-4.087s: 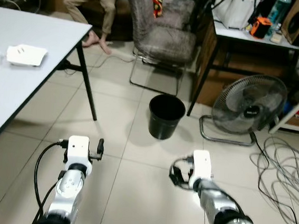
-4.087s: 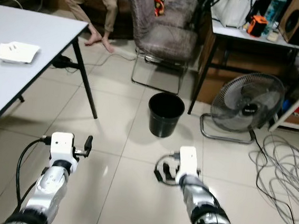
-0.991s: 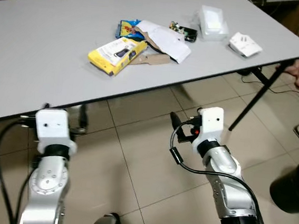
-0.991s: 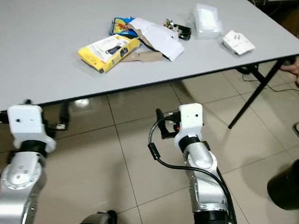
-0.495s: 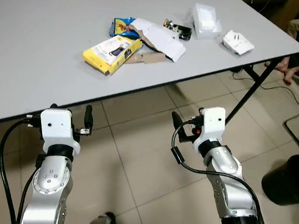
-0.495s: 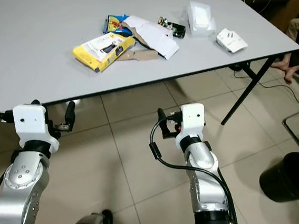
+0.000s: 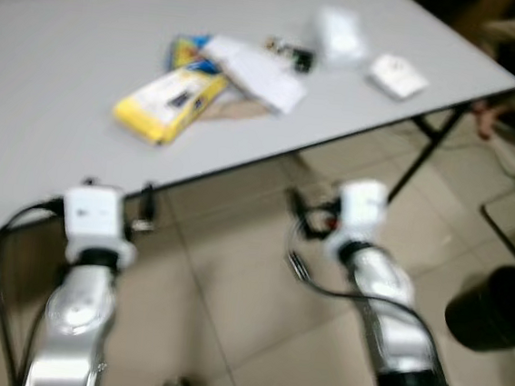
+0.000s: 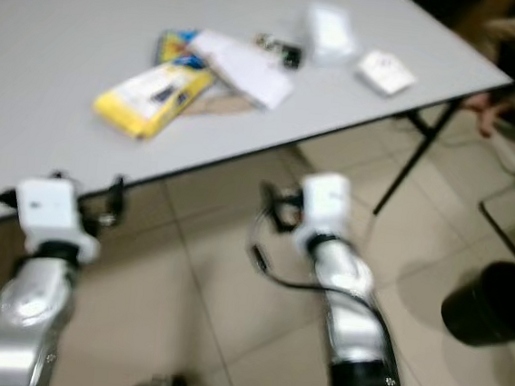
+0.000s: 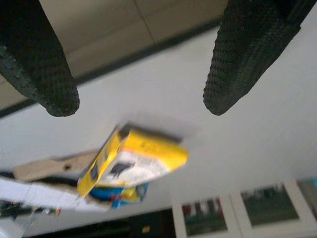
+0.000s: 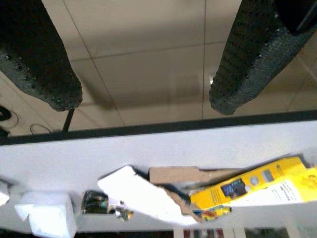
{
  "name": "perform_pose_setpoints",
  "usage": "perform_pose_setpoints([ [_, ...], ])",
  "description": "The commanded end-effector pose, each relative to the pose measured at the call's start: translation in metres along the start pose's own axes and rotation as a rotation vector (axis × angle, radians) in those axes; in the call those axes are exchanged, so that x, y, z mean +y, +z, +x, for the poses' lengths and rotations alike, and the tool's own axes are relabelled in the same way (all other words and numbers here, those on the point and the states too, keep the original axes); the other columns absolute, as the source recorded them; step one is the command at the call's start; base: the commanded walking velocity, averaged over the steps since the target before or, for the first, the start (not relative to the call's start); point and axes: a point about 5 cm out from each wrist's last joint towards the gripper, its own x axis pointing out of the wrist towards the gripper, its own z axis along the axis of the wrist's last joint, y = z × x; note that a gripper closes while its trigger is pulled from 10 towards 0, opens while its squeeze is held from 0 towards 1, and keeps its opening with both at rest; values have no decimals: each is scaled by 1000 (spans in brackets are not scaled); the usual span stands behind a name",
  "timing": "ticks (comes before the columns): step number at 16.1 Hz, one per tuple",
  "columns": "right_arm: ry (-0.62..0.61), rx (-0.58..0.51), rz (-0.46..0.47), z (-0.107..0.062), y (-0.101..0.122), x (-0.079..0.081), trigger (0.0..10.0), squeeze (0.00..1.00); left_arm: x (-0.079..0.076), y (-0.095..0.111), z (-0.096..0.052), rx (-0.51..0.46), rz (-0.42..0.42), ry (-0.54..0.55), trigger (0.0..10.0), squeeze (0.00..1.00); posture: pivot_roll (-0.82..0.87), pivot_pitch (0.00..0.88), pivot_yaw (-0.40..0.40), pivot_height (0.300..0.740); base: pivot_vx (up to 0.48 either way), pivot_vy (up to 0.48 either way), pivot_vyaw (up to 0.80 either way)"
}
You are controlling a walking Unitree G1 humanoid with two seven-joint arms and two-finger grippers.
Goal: Picking trash to rubbish bin
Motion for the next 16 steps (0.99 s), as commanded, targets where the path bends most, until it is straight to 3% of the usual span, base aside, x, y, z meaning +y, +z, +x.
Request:
perform_pose_setpoints([
  [1,-35,7,-6,-5,-3,-11,10000,0,-8,-1,-1,9,-17,-24,10000,0,-55,145,-21,740,360,0,0],
  [16,-24,6,-18,-7,-3,-10,10000,0,-9,-3,-2,24,-25,-26,10000,0,-56,150,-22,740,406,0,0],
])
